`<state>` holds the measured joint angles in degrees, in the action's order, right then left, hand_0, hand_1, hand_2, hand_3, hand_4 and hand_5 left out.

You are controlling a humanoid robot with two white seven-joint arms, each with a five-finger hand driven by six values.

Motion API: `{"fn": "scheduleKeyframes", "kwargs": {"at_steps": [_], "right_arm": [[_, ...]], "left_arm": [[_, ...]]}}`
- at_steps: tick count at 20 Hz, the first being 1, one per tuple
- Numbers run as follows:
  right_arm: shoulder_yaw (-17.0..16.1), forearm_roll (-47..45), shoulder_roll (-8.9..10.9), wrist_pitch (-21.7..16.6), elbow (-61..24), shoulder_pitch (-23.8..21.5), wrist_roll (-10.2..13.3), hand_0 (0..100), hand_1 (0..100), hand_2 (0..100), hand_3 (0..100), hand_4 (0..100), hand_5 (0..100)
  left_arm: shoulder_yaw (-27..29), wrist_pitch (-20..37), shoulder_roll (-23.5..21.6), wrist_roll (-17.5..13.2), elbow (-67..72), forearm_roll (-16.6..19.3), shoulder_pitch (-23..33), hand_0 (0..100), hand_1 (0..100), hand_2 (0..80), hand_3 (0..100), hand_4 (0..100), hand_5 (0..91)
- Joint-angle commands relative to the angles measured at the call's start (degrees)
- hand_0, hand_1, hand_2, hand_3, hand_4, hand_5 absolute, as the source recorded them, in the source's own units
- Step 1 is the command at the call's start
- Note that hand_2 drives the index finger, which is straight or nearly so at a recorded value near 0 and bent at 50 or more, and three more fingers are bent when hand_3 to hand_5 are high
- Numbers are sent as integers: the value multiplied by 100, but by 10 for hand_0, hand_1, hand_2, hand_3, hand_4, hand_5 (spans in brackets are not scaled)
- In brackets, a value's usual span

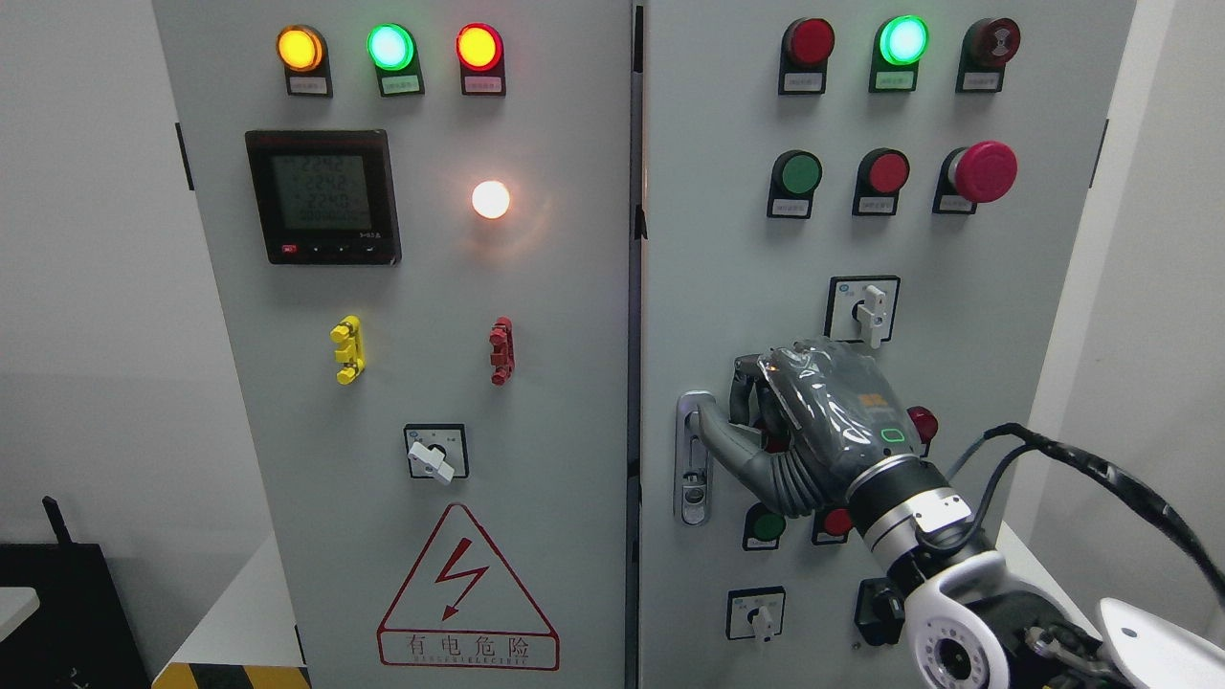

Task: Release door handle
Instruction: 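Pull the handle with the right hand to swing the door open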

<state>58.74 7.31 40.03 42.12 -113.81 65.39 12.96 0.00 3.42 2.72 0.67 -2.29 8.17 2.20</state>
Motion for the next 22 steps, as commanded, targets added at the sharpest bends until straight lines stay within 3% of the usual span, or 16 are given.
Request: {"fn": "scheduleKeyframes", "kwargs": {"at_steps": [1,13,22], "right_arm": [[-20,8,-22,-2,-1,35,5,616,323,655,1000,986,1000],[-29,43,-110,-160,8,79,163,617,321,624,1000,977,1000],[-82,622,-119,-415,43,17,154,617,327,614,1000,971,1000]], "left_arm": [[-141,18,0,3,0,0,0,120,389,0,0,0,0],[-141,18,0,3,0,0,0,120,389,0,0,0,0],[-141,9,0,3,0,0,0,120,389,0,0,0,0]]}}
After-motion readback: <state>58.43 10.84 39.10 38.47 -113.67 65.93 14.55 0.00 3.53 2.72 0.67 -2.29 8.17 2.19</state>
